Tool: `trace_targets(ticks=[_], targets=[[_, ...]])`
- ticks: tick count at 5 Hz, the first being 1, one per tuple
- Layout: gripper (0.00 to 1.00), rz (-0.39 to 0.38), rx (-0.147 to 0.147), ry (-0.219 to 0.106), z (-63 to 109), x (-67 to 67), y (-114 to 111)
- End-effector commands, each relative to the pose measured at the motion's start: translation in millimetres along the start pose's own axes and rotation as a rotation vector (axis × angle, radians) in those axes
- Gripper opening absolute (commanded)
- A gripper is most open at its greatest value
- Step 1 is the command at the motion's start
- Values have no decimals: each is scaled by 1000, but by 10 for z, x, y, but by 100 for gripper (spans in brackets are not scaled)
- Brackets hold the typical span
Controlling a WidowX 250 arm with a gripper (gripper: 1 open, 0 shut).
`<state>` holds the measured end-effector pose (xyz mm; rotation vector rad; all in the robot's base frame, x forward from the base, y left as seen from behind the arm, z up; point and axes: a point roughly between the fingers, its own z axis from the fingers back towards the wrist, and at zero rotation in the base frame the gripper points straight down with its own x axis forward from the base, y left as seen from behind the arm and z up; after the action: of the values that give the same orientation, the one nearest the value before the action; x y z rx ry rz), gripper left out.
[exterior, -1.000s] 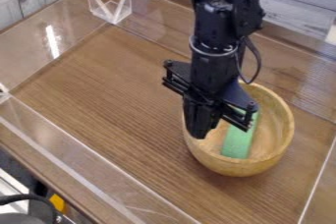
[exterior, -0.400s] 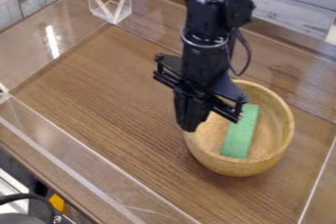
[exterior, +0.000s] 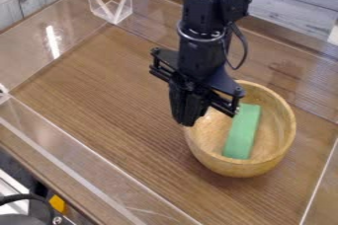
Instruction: Put the green block in the brown bowl
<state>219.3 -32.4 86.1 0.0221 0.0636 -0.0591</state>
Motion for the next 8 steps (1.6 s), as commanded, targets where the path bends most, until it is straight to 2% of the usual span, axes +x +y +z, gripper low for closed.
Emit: trace_targets(ticks=[1,4,5,7,8], targets=[[100,18,4,-48,133,94,48],[100,32,15,-85,303,123,152],[100,37,20,-104,356,168,235],[100,61,26,-147,449,353,404],[100,73,25,-156,449,403,431]])
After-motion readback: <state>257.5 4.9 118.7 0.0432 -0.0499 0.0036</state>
